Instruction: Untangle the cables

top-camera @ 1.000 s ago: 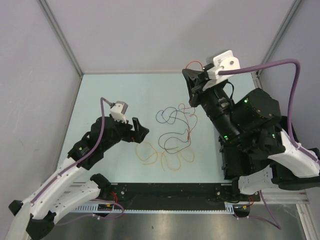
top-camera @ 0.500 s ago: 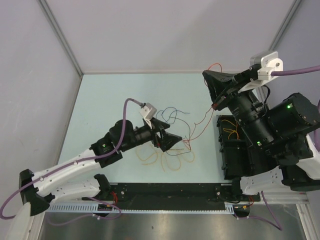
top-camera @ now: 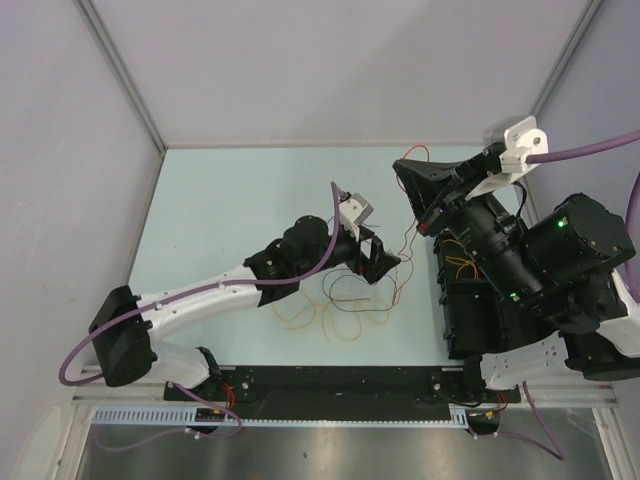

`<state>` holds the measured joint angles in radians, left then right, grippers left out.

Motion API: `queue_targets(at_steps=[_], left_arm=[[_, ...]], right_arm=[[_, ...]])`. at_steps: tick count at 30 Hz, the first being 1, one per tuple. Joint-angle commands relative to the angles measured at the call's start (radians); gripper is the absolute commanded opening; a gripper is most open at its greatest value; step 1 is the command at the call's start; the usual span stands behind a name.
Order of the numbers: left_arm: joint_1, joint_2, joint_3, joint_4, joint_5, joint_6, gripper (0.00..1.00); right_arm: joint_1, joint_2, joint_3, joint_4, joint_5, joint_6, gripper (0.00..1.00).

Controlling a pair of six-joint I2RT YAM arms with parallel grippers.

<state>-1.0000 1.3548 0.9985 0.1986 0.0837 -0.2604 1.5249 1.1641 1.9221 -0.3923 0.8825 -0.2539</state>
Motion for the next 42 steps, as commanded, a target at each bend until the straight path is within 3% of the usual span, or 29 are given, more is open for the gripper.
queue_targets(at_steps=[1, 10, 12, 13, 15, 16, 18, 19, 24, 29, 31, 35, 42], left_arm=[[-0.026, 0.003, 0.063, 0.107, 0.071, 0.044, 1.00], [-0.081, -0.025, 0.041, 0.188, 0.131, 0.024, 0.99], [-0.089, -0.025, 0.061, 0.173, 0.108, 0.033, 0.92], [-0.094, -0.020, 0.077, 0.171, 0.108, 0.033, 0.74], [-0.092, -0.013, 0.097, 0.170, 0.111, 0.033, 0.53], [-0.092, -0.007, 0.121, 0.170, 0.114, 0.036, 0.26], [-0.092, 0.012, 0.155, 0.162, 0.113, 0.043, 0.04], [-0.092, 0.018, 0.196, 0.160, 0.116, 0.047, 0.00], [-0.092, 0.081, 0.379, 0.073, 0.137, 0.099, 0.00], [-0.095, 0.081, 0.699, -0.158, -0.014, 0.222, 0.00], [-0.097, 0.031, 0.774, -0.171, -0.065, 0.294, 0.00], [-0.097, -0.046, 0.755, -0.157, -0.081, 0.371, 0.00], [-0.097, -0.059, 0.539, -0.099, -0.118, 0.288, 0.00]], right_arm=[[0.011, -0.037, 0.022, -0.020, -0.005, 0.045, 0.00], [0.011, -0.075, -0.023, -0.029, 0.001, 0.071, 0.00], [0.012, -0.080, -0.028, -0.036, -0.001, 0.079, 0.00], [0.012, -0.087, -0.034, -0.036, -0.002, 0.085, 0.00], [0.012, -0.095, -0.044, -0.033, -0.008, 0.091, 0.00], [0.011, -0.098, -0.055, -0.030, -0.010, 0.097, 0.00], [0.011, -0.106, -0.063, -0.028, -0.010, 0.102, 0.00], [0.011, -0.110, -0.066, -0.029, -0.010, 0.104, 0.00], [0.012, -0.130, -0.081, -0.030, -0.014, 0.125, 0.00], [0.011, -0.171, -0.127, 0.018, 0.035, 0.119, 0.00], [0.011, -0.204, -0.166, 0.059, 0.058, 0.111, 0.00], [0.011, -0.247, -0.225, 0.128, 0.068, 0.085, 0.00], [0.012, -0.247, -0.232, 0.280, 0.260, -0.062, 0.00]])
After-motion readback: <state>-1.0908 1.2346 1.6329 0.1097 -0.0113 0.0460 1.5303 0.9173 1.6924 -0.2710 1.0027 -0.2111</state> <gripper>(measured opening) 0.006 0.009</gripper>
